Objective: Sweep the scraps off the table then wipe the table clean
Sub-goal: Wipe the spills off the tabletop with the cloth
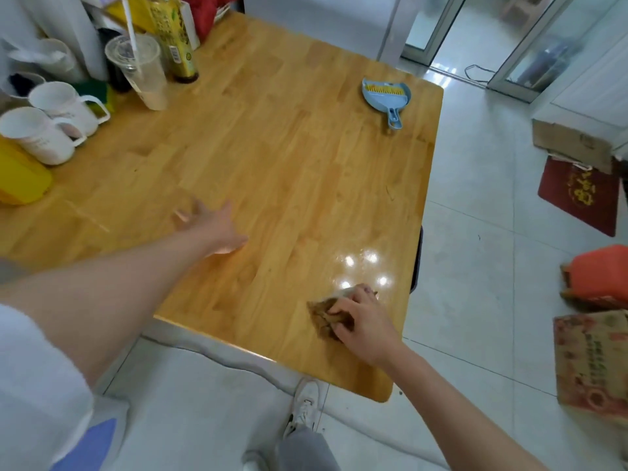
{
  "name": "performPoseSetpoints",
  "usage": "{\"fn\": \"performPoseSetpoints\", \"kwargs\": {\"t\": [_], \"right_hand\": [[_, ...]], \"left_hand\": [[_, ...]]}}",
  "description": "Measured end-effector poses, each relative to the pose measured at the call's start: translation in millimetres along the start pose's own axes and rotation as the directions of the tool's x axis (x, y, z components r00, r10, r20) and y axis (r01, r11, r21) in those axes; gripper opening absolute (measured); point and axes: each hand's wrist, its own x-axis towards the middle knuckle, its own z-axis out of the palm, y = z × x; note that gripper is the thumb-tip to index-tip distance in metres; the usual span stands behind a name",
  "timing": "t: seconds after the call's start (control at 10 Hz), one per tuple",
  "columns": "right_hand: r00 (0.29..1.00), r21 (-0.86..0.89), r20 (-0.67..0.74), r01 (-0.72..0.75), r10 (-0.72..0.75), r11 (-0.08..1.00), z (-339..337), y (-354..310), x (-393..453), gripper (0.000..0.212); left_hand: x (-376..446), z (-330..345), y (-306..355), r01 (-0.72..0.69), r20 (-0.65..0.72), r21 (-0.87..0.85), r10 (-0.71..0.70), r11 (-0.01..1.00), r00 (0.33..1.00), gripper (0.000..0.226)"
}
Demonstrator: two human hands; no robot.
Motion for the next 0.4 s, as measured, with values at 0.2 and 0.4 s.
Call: {"fn": "performPoseSetpoints", "kwargs": {"t": [0.2,0.4], "right_hand": [[0.981,-0.175,0.174,-0.056,0.087,0.983,-2,-17,-42,0.031],[0.949,-0.341,0.263,-0.077,0.174,0.937,-35,-76,-75,0.056]], "left_hand": [[-114,78,25,-0.254,0.032,0.047,0.253,0.966,0.967,0.084],[-185,58,0,-0.306,0.079,-0.010,0.305,0.952,0.949,0.071]]}}
